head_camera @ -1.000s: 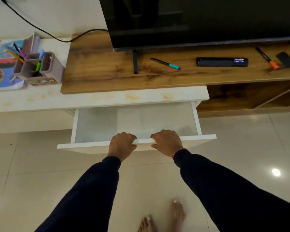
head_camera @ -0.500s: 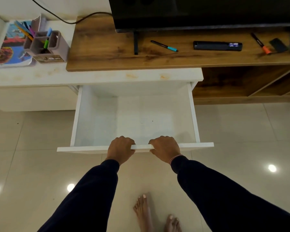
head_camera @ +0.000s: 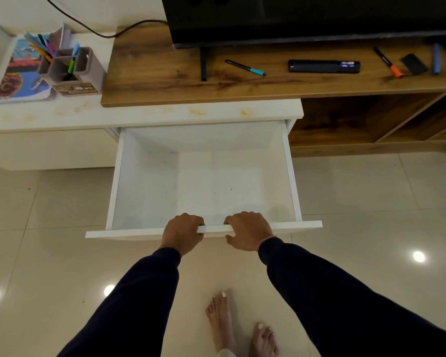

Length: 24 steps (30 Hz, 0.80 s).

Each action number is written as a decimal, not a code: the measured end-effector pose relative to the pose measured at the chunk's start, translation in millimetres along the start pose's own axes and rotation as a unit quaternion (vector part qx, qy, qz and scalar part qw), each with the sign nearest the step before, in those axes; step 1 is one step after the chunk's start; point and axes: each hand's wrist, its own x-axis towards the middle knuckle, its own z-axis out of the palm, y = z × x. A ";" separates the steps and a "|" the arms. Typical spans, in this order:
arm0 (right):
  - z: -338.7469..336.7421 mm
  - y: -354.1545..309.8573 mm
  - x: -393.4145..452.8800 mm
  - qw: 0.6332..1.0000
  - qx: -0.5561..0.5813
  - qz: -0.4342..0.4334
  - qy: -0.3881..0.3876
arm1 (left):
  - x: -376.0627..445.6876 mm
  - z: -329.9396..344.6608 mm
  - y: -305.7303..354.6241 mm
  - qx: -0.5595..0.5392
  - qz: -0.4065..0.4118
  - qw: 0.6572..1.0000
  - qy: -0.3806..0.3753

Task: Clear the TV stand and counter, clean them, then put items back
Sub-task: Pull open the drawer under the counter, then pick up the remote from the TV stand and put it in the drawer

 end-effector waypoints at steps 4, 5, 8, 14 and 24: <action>-20.1 -0.4 -12.1 0.997 0.074 -0.015 -0.025 | -0.2 -10.6 3.7 -0.029 0.008 0.998 -0.053; -27.3 0.5 -16.4 0.998 0.061 -0.024 -0.017 | -0.7 -17.1 7.2 -0.019 0.021 0.998 -0.056; -60.8 6.7 -31.7 0.999 0.033 -0.031 0.012 | -4.5 -51.9 28.0 -0.024 0.043 0.998 -0.035; -156.0 22.7 -59.4 0.999 0.021 0.007 0.033 | -14.0 -136.5 62.3 -0.055 0.058 0.997 -0.023; -287.9 62.6 -80.6 0.990 0.034 0.106 0.091 | 18.5 -260.8 97.3 -0.087 0.071 0.994 0.013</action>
